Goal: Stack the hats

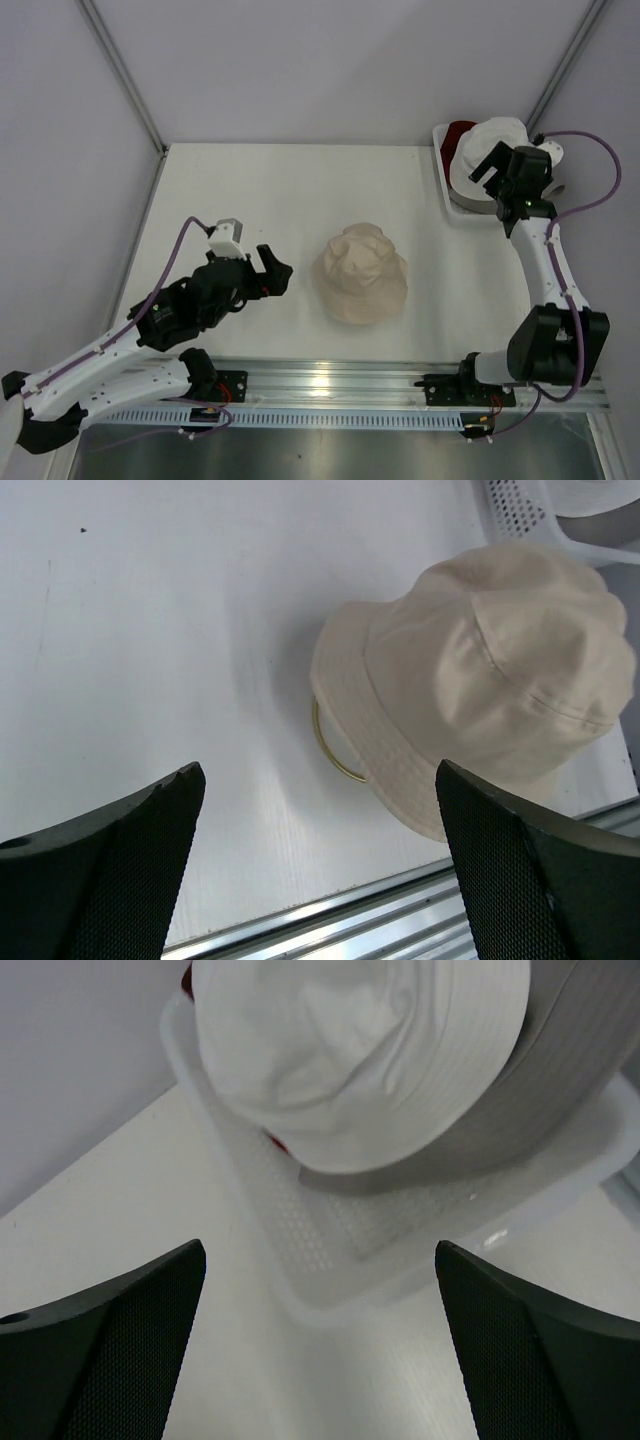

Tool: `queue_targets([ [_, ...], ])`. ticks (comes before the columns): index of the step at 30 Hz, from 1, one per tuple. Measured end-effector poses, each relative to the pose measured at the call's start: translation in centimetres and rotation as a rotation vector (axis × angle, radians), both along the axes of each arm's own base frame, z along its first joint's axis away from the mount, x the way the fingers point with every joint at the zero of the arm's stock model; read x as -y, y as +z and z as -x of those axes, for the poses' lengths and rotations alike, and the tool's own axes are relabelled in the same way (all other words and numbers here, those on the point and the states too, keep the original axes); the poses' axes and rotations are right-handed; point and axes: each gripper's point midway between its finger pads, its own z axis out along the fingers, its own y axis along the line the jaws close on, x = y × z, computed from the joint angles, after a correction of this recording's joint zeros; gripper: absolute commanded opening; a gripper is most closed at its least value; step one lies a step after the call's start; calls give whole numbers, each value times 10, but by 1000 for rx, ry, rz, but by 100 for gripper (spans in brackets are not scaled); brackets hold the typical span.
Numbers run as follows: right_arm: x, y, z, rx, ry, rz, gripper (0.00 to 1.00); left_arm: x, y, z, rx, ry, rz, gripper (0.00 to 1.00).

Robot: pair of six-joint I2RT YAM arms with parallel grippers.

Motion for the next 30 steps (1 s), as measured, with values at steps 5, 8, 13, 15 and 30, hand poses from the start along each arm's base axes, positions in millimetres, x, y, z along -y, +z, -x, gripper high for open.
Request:
queue_targets([
  [5,48,19,-52,46,-77,42,99,-12,-25,-1,-41,38,-52,100],
  [8,76,28,-78,71,-99,58,99,-15,-43,2,-68,33,-76,100],
  [13,106,16,-111,70,-88,58,90,-20,-55,6,-79,26,-89,99],
  [15,110,1,-119,62,-64,35,87,-21,-52,5,-68,24,-89,99],
  [30,115,-35,-138,79,36,-51,0,-17,-57,5,-72,3,-98,99],
])
